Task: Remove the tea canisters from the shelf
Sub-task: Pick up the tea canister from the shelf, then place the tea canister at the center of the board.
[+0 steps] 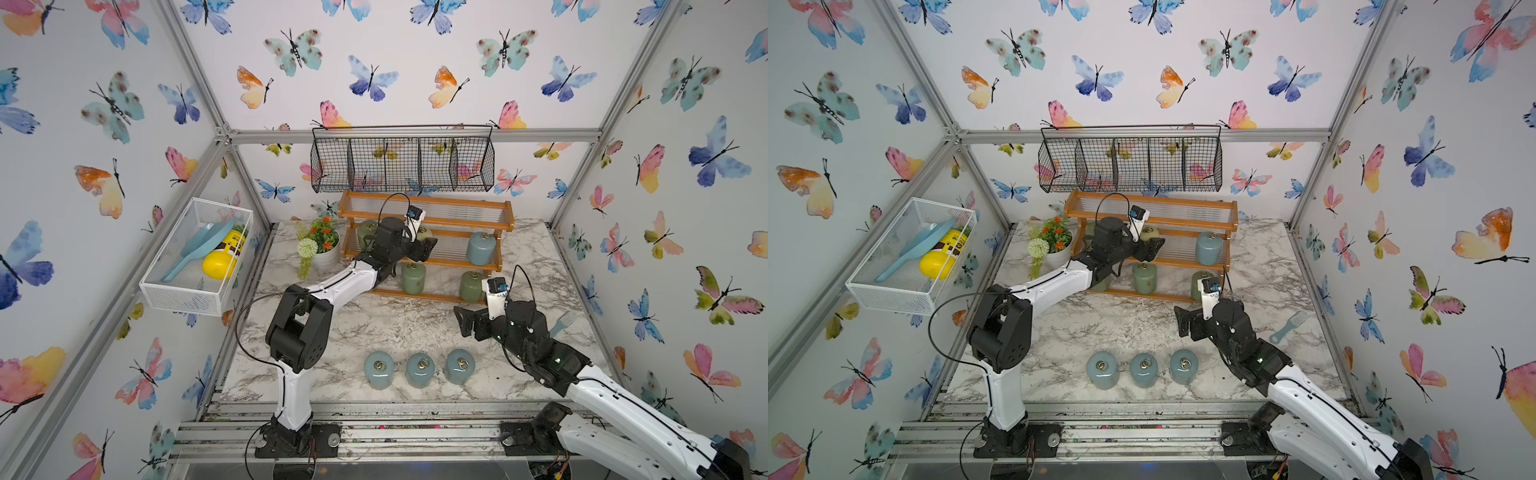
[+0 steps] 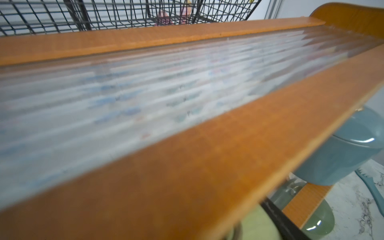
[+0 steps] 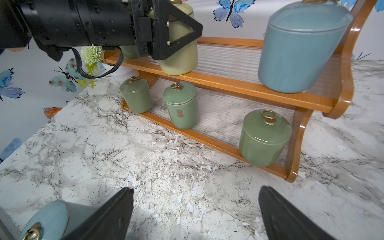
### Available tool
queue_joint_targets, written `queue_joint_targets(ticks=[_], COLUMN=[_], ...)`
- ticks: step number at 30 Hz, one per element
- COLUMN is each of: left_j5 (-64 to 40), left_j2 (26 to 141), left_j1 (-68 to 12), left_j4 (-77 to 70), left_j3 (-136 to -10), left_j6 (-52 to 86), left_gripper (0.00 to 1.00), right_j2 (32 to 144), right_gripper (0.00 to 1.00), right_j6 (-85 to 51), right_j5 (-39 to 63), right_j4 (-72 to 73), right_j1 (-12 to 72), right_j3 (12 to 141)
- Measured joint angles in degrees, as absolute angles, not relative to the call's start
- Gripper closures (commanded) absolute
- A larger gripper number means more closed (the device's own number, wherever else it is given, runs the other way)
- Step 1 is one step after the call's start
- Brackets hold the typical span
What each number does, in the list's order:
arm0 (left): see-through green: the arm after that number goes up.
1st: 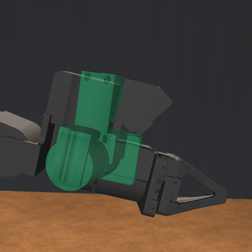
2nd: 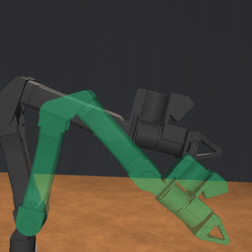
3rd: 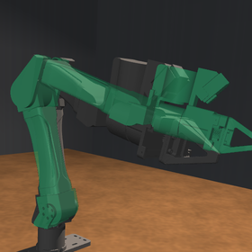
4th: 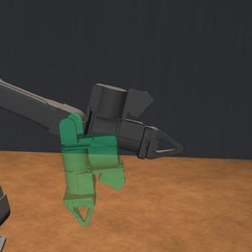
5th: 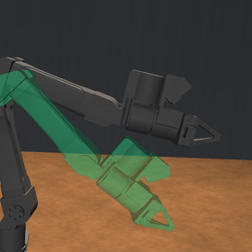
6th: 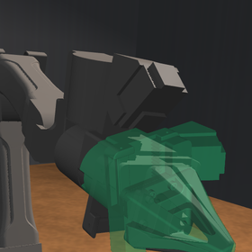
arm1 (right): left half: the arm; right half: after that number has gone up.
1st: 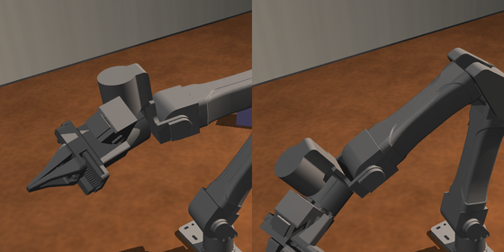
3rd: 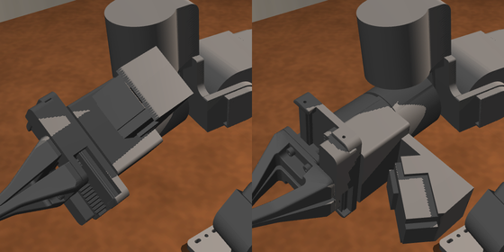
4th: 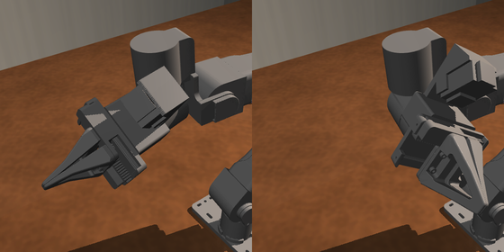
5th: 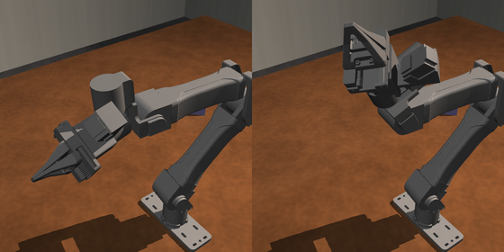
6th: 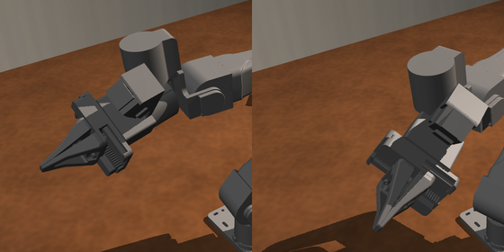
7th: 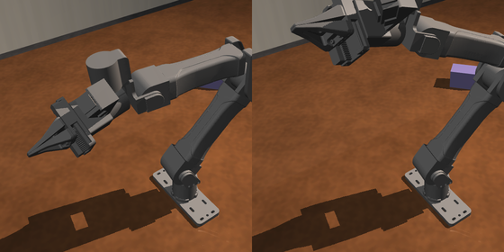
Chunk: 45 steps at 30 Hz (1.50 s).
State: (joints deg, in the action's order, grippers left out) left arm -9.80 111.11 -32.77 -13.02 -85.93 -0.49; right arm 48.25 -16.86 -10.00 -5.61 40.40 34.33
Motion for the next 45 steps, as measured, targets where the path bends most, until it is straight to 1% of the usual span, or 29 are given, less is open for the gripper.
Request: queue_joint_targets(ticks=[6,16,22,26,31,34,38,45], left_j5=[-10.46,-9.04,-5.98,-4.75,-2.98,-2.37,-1.21,1.34], left_j2=[104.79,89.78,77.87,71.85,65.19,62.70,54.85,47.07], left_j1=[-32.73,-32.01,-30.02,-27.73,-24.93,-24.82,-24.86,-24.86], left_j4=[-11.51,-9.06,-7.53,-5.37,-2.66,-3.25,-1.19,0.97], left_j3=[-79.53,-65.17,-53.45,-47.59,-40.49,-37.19,-30.09,-20.97], left_j6=[-0.47,-0.03,1.04,2.07,3.92,5.58,8.49,13.41], left_gripper=[0.26,0.26,0.26,0.26,0.27,0.27,0.27,0.28], right_j2=[48.64,49.52,49.63,49.95,50.15,50.19,50.83,51.90], right_gripper=[0.00,0.00,0.00,0.00,0.00,0.00,0.00,0.00], right_j6=[-16.82,-16.84,-16.82,-16.82,-16.82,-16.82,-16.75,-16.38], right_j5=[-9.63,-7.88,-6.94,-5.89,-5.08,-4.62,-3.99,-2.76], right_j4=[-5.63,-5.54,-5.50,-5.48,-5.45,-5.21,-5.02,-4.64], right_j1=[40.14,40.05,40.03,39.77,39.68,39.66,39.66,39.40], right_j3=[34.33,34.33,34.33,34.33,34.33,34.22,34.06,33.95])
